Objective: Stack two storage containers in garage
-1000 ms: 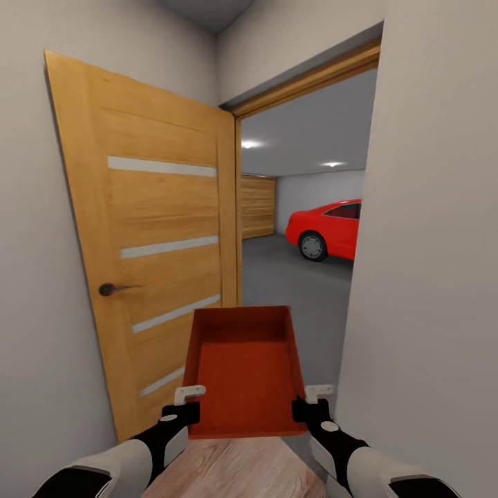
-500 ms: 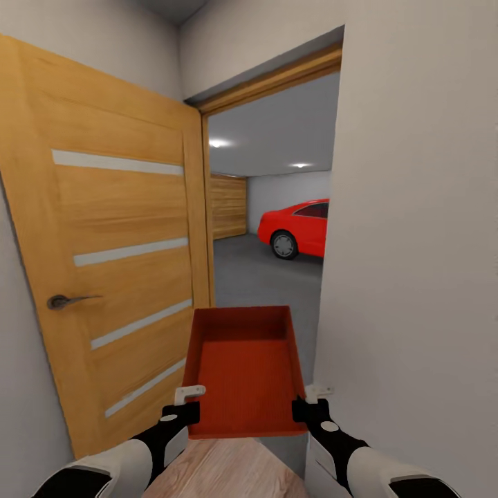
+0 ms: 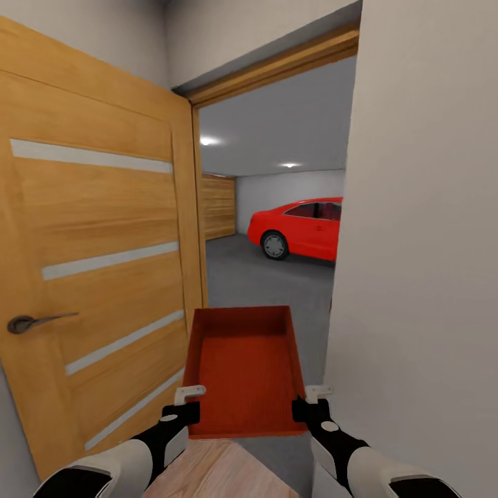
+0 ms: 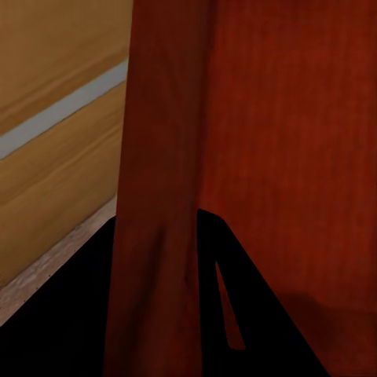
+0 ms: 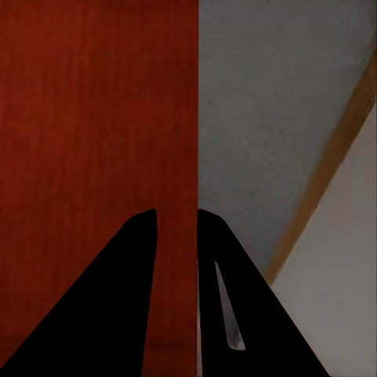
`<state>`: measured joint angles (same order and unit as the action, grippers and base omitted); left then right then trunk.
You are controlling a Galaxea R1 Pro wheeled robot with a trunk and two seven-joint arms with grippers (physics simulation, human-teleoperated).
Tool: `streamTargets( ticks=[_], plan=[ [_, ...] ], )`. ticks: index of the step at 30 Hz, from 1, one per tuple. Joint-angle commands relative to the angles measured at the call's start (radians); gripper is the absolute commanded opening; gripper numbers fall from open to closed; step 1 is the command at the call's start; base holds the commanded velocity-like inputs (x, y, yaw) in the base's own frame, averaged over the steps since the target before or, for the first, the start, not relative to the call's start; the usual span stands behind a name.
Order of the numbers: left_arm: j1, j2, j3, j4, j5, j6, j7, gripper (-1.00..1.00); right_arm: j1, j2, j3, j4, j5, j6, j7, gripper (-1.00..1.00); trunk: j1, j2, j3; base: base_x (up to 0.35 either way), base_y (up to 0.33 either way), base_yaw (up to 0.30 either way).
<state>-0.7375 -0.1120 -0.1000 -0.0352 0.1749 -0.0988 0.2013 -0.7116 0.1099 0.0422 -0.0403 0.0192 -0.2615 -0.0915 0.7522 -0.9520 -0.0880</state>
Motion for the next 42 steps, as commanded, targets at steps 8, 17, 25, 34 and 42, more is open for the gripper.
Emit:
streamTargets(
  ticks=[8,17,25,34,42],
  plan=[
    [0.000,0.012,0.043,0.003,0.017,-0.004,0.007,-1.00,-0.002,-0.001,-0.061,-0.003,0.023,-0.019,0.005,-1.00,0.001,-0.001,-0.002,0.297,0.184,-0.023],
    [0.000,0.012,0.043,0.003,0.017,-0.004,0.006,-1.00,-0.002,-0.001,-0.061,-0.003,0.021,-0.019,0.004,-1.00,0.001,-0.001,-0.002,0.297,0.184,-0.250],
    [0.000,0.012,0.044,0.003,0.017,-0.004,0.006,-1.00,-0.002,-0.001,-0.061,-0.003,0.021,-0.019,0.004,-1.00,0.001,-0.001,-0.002,0.297,0.184,-0.164],
    [0.000,0.012,0.043,0.003,0.017,-0.004,0.006,-1.00,-0.002,-0.001,-0.061,-0.003,0.021,-0.019,0.005,-1.00,0.001,-0.001,-0.002,0.297,0.185,-0.011],
    [0.000,0.012,0.044,0.003,0.017,-0.004,0.006,-1.00,-0.002,-0.002,-0.061,-0.003,0.021,-0.019,0.006,-1.00,0.001,-0.001,-0.002,0.297,0.185,-0.211]
  ],
)
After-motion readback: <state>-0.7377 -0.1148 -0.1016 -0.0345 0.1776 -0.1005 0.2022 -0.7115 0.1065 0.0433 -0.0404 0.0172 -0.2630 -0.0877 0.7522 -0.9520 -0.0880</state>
